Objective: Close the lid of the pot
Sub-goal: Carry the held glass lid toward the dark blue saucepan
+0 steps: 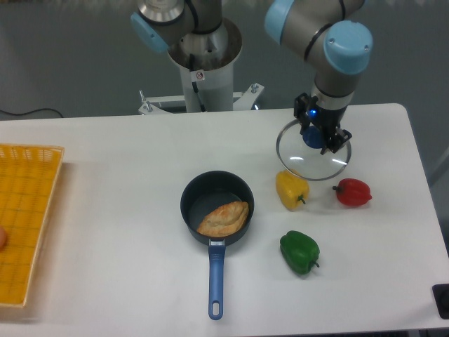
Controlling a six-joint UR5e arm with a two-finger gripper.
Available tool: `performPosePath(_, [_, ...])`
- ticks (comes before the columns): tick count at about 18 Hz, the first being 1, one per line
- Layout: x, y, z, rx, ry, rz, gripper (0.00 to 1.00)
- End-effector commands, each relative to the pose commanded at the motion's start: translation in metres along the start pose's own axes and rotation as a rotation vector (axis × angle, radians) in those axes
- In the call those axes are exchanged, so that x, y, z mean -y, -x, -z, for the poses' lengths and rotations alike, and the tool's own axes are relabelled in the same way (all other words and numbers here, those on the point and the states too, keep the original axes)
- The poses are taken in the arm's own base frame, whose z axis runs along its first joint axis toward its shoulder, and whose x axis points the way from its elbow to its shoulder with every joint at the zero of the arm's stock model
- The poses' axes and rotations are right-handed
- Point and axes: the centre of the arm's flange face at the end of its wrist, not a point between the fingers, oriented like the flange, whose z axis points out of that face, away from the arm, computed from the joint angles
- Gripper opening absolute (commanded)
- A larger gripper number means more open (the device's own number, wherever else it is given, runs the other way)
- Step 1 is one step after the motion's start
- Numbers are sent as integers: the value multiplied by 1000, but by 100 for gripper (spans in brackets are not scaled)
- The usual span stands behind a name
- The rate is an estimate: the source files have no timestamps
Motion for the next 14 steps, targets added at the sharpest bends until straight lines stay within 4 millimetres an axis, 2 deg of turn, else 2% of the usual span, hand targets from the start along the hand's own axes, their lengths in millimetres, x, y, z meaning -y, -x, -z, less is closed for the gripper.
performPosePath(8, [28,-17,-5,-8,-10,141,52])
performPosePath(14, [70,-35,-6,-7,-14,209,52])
